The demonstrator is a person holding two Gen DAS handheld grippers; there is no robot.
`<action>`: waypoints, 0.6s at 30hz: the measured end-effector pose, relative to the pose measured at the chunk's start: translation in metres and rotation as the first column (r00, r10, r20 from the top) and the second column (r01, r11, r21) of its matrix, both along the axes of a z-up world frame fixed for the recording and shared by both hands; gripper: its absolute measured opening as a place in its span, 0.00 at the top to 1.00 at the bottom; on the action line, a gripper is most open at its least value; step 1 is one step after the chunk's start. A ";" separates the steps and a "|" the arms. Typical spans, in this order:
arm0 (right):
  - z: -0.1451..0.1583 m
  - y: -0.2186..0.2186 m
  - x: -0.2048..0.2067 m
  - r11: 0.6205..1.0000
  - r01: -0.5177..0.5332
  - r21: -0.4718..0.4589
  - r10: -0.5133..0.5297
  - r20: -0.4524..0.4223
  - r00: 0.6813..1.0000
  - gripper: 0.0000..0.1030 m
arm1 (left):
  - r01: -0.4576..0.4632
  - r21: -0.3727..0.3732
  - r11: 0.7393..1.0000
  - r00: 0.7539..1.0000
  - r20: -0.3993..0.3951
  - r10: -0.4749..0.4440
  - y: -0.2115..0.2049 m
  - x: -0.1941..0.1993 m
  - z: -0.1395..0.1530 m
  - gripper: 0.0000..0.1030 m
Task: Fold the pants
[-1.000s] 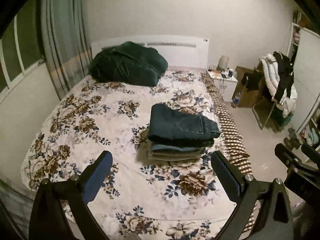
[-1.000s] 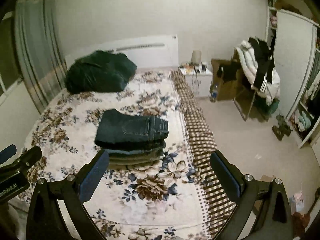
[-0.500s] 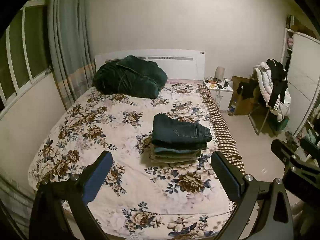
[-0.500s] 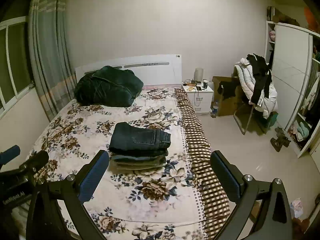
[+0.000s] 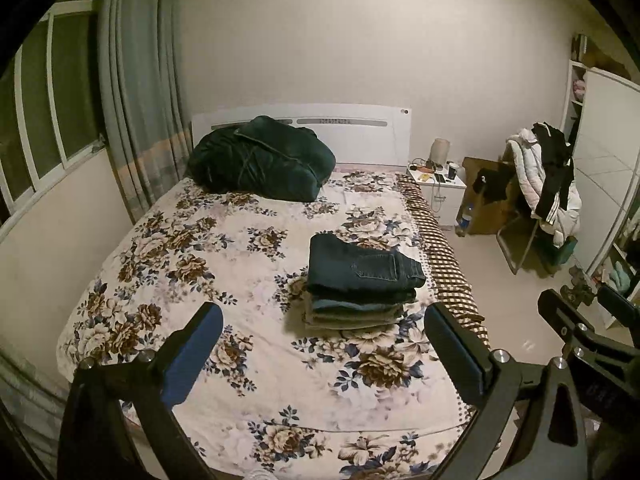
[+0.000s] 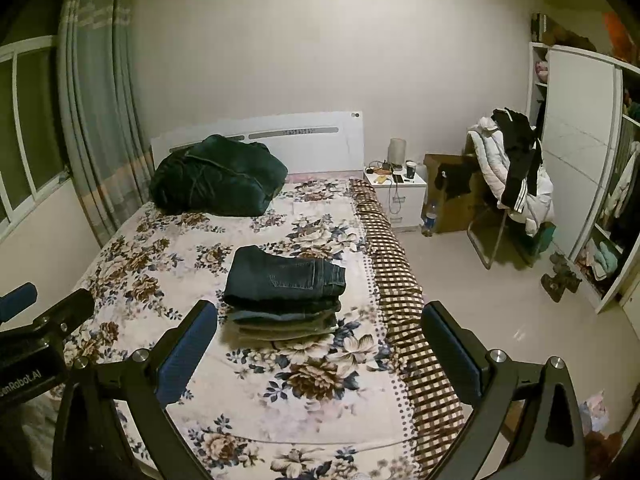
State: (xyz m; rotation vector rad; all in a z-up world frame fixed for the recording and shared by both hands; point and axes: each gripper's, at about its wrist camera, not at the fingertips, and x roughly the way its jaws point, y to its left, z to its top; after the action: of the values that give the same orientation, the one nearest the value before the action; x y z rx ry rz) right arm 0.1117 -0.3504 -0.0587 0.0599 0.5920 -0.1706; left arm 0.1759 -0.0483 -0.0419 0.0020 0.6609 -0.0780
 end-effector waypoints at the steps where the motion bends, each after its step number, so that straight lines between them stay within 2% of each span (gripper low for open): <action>1: 0.000 0.000 0.000 1.000 0.000 0.001 0.000 -0.001 1.000 0.00 | 0.000 0.003 1.000 1.000 0.000 0.000 0.000 0.000 0.000 0.00; 18: 0.004 0.004 0.015 0.999 -0.033 -0.003 0.033 -0.025 0.999 0.00 | -0.028 0.001 1.000 1.000 0.000 0.028 0.004 -0.006 0.002 0.00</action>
State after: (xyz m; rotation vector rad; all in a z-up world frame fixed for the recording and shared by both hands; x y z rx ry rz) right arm 0.1269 -0.3460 -0.0545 0.0452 0.6168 -0.1405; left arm 0.1701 -0.0441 -0.0395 -0.0064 0.6608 -0.0502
